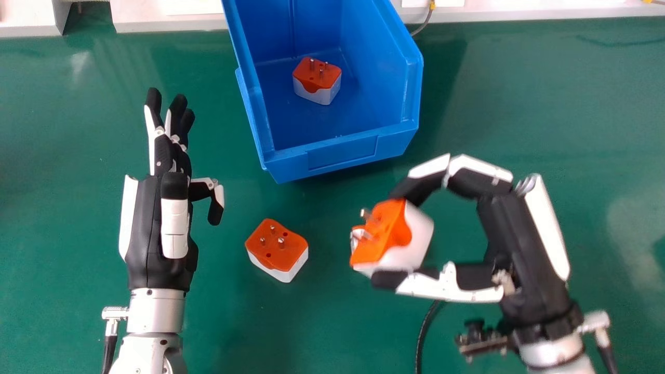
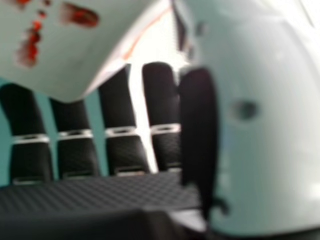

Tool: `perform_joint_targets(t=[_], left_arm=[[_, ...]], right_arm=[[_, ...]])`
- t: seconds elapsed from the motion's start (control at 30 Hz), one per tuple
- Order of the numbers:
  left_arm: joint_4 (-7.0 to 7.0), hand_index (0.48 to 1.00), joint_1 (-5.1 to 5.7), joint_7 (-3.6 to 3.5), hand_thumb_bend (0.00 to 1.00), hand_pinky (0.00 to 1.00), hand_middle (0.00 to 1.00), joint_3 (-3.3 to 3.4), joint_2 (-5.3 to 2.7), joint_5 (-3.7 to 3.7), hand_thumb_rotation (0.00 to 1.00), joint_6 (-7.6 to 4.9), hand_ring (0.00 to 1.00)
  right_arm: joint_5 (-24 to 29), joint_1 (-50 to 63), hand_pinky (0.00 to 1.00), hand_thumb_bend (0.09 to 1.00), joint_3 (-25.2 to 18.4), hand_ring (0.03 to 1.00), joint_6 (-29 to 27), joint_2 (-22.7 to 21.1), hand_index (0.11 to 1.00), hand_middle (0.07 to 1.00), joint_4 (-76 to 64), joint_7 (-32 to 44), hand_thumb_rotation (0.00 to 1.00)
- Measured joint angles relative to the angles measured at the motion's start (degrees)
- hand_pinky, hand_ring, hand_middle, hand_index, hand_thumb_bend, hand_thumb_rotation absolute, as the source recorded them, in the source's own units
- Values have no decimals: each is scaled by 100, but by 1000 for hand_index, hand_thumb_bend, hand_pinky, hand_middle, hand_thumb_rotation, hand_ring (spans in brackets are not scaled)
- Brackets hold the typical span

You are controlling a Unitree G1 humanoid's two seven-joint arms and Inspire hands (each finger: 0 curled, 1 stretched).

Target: Pick all objects and put in blue box

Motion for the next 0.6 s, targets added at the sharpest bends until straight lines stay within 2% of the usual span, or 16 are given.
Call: perform_joint_targets(t=[0.2, 0.5, 0.6], left_arm=[[14, 1000, -30, -49, 1000, 0, 1000, 1, 1, -4, 1000, 5, 1000], [71, 1000, -46, -42, 1000, 0, 1000, 51, 7, -8, 1000, 4, 1000], [96, 1000, -64, -89, 1000, 0, 1000, 48, 4, -8, 1000, 3, 1000]], right_arm=[[-152, -1348, 394, 519, -441, 422, 42, 396, 510, 500, 375, -57, 0], [-108, -2403, 385, 518, -580, 418, 497, 628, 510, 498, 916, 132, 0], [-112, -2731, 375, 518, -630, 418, 588, 708, 510, 496, 1129, 165, 0]])
